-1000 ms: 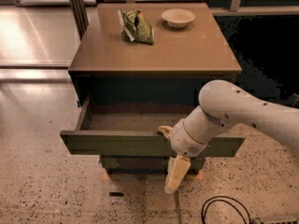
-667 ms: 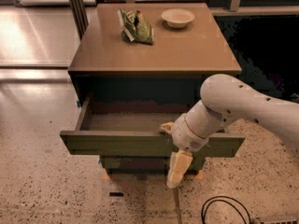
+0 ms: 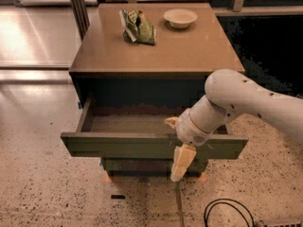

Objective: Open top drawer

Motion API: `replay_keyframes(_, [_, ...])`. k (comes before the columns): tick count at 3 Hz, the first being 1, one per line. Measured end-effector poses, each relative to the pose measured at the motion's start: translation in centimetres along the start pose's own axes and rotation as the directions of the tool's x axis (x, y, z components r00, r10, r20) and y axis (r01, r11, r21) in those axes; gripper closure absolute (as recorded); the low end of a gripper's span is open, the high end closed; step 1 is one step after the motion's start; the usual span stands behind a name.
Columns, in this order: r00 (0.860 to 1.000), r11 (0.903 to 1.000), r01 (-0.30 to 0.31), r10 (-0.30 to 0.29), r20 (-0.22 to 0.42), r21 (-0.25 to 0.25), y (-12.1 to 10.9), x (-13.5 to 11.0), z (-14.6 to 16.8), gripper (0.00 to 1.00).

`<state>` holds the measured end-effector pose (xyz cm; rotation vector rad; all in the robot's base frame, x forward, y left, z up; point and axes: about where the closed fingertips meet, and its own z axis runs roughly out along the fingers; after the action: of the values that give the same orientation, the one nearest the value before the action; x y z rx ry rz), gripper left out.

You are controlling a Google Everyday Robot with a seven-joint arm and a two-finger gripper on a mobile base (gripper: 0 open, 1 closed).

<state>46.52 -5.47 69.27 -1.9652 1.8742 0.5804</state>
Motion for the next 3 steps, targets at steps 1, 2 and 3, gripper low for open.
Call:
replay_keyframes(1, [0.999,0.9992,-0.032,0.032,0.010,-0.023,-0.4,1.5,1.4,0.00])
replay_keyframes(2, [0.998,0.9951,-0.061,0.063,0.025,-0.078,0.6,2.4,3.2,0.00])
replay_keyframes(3, [0.998,0.9951,-0.061,0.063,0.025,-0.077,0.7,2.2,2.9,0.00])
